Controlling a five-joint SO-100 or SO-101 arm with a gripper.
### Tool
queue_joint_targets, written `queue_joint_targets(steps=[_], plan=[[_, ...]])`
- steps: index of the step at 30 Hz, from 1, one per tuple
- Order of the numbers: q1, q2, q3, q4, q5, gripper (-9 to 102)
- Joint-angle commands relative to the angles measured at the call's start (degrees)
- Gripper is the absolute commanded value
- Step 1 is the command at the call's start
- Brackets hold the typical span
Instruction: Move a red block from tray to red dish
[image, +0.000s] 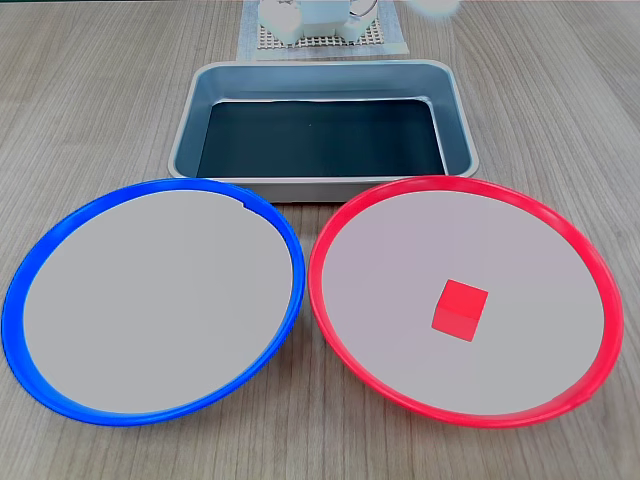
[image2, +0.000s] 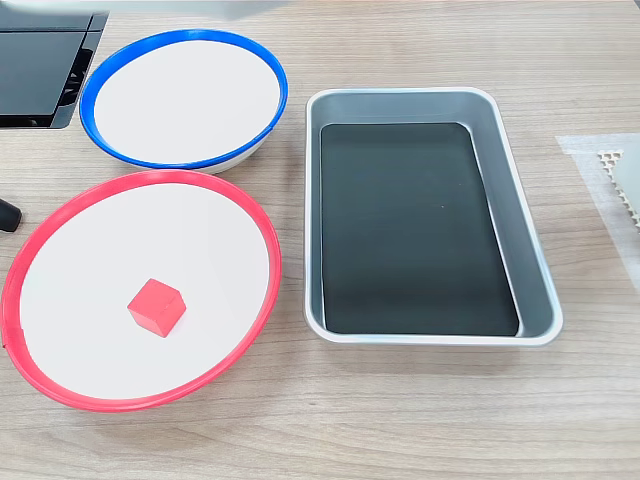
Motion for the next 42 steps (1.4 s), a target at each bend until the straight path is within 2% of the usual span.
queue_joint_targets(steps=[1,3,6,7,9,14,17,28,42], plan=[[2.2,17.4,14.0,-6.7,15.5,0],[2.8,26.4,21.3,-1.3,16.8,-1],[3.5,39.1,32.4,12.1,16.8,-1],[4.2,48.3,41.6,18.5,14.1,-1],[5.3,57.9,49.8,26.1,13.6,0],[7.6,70.9,59.9,35.9,15.0,0],[9.1,75.6,64.0,37.7,15.8,0],[9.7,85.8,64.0,54.2,18.0,0],[9.3,85.9,64.0,54.3,17.5,0]])
